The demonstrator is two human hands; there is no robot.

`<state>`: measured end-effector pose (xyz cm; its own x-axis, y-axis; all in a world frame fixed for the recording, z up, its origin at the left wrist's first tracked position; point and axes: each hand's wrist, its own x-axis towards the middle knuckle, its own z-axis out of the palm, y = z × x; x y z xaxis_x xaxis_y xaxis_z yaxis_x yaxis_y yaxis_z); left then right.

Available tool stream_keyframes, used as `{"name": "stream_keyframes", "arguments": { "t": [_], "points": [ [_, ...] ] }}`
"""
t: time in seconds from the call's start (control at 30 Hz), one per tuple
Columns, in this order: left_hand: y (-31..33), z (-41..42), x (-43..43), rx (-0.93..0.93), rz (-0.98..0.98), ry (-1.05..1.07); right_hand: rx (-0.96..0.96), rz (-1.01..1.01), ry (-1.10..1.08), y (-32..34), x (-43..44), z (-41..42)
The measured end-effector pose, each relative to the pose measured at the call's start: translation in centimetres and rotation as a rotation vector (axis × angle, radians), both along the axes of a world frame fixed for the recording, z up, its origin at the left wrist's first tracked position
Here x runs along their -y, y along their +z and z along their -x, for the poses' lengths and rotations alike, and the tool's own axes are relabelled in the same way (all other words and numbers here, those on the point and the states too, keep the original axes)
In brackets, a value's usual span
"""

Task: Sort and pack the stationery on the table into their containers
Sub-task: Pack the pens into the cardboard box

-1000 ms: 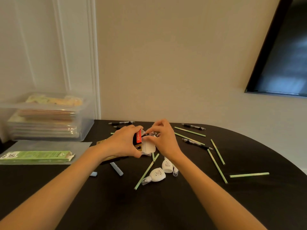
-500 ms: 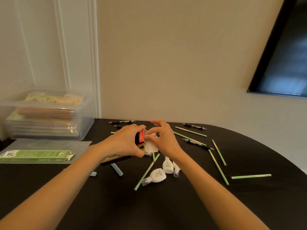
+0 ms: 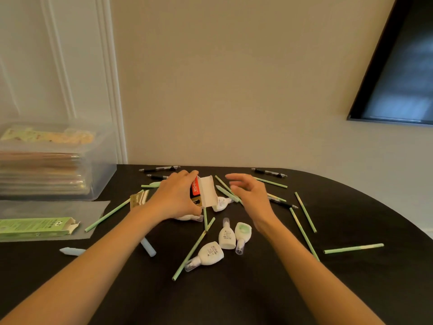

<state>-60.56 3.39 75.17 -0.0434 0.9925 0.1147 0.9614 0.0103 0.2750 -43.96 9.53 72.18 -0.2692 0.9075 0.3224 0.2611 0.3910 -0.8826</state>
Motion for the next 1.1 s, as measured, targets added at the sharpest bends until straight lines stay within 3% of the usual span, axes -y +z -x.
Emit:
{"name": "stream_keyframes", "arguments": {
  "t": [0.07,0.13,0.23,0.3,0.4,0.6,0.73,0.9,0.97,1.1],
  "points": [
    [-0.2,-0.4,-1.5,-0.019,0.001,0.01,0.14,0.0,-0.158,-1.3,-2.7,-2.2],
    [-0.5,-0.9,-2.9,-0.025,0.01,0.007,0.44,-0.008,-0.286,-2.8,-5.6,-4.3],
    [-1.0,-1.9,-5.1,-0.033,0.024,-0.005,0.843,-0.021,-0.333,-4.5,-9.3,-6.5],
    [-1.3,-2.4,-6.2,-0.035,0.034,-0.01,1.014,-0.044,-0.33,-5.2,-10.7,-7.2],
    [-1.8,-3.0,-7.9,-0.052,0.041,-0.02,1.153,-0.074,-0.307,-5.6,-12.3,-7.6],
    [-2.1,-3.9,-9.7,-0.102,0.036,-0.028,1.172,-0.163,-0.261,-5.5,-13.5,-7.6],
    [-2.0,-3.9,-9.2,-0.117,0.02,-0.031,1.007,-0.248,-0.273,-4.4,-11.9,-7.1],
    [-1.2,-2.9,-7.1,-0.099,-0.012,-0.019,0.584,-0.243,-0.271,-2.1,-9.4,-5.0],
    [-0.8,-2.2,-6.1,-0.068,-0.008,-0.007,0.353,-0.133,-0.249,-0.8,-8.4,-4.0],
    [-0.2,-0.5,-3.3,0.009,0.035,0.005,-0.28,0.299,-0.042,2.1,-5.0,-1.9]
  ]
}}
